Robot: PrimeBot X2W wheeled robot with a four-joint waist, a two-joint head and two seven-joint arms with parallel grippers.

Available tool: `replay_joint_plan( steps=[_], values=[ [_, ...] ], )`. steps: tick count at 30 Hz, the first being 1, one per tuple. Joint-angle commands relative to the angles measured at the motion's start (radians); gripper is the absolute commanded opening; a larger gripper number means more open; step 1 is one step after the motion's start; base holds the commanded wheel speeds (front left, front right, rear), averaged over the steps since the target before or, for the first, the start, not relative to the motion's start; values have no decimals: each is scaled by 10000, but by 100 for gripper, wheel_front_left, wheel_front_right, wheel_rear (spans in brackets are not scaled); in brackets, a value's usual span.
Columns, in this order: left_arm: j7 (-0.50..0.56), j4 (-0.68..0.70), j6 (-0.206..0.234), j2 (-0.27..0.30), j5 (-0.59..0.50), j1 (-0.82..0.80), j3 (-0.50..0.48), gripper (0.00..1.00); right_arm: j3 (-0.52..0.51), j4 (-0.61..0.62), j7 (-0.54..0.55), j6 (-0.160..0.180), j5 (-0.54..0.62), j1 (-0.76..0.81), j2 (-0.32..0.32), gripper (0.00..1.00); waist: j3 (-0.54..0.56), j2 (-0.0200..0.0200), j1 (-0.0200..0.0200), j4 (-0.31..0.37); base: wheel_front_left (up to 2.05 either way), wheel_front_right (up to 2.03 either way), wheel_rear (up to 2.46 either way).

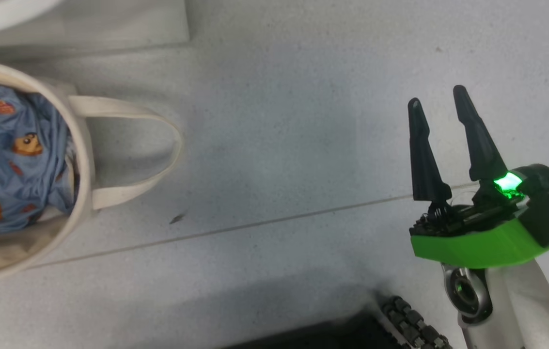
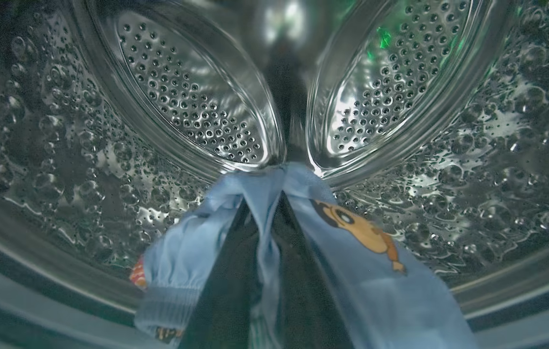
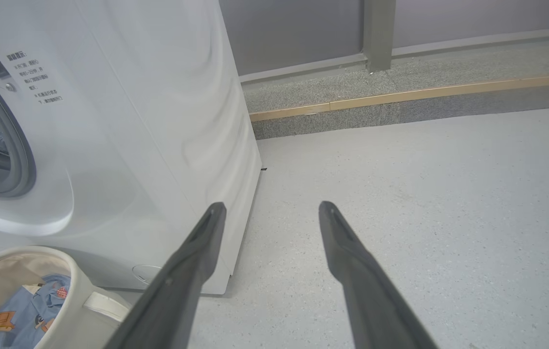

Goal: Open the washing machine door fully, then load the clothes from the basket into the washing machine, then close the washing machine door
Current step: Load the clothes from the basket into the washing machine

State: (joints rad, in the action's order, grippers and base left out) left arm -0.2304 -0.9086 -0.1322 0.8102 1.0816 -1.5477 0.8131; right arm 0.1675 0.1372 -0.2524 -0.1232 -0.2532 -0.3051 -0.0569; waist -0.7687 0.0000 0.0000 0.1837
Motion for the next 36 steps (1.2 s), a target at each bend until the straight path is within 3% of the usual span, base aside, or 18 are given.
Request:
replay_joint_plan(
  steps=[1,10,18,19,20,28,36],
  values=[
    [-109,-14,16,705,-84,-490,-212,0,136,363,-93,-75,80,137,66,100,-197,0,0,53,0,0,0],
    [-304,-669,16,679,-683,-2344,-18,0,71,814,-93,-75,159,207,66,100,-977,0,0,306,0,0,0],
    [-311,326,16,762,-1714,-2672,-1514,0,287,979,-93,-75,81,98,66,100,-1280,0,0,511,0,0,0],
    [-312,396,16,761,-1804,-2532,-1744,27,289,988,-93,-75,64,94,66,100,-1281,0,0,506,0,0,0],
    [-312,419,16,737,-1883,-2366,-1957,100,289,975,-93,-75,61,82,66,100,-1274,0,0,497,0,0,0],
    [-313,-59,15,106,-2004,-908,-2831,100,326,633,-93,-75,132,6,66,100,-579,0,0,254,0,0,0],
    [-312,-587,15,-373,-875,756,-2187,100,344,95,-93,-75,115,47,66,100,772,0,0,-23,0,0,0]
  ],
)
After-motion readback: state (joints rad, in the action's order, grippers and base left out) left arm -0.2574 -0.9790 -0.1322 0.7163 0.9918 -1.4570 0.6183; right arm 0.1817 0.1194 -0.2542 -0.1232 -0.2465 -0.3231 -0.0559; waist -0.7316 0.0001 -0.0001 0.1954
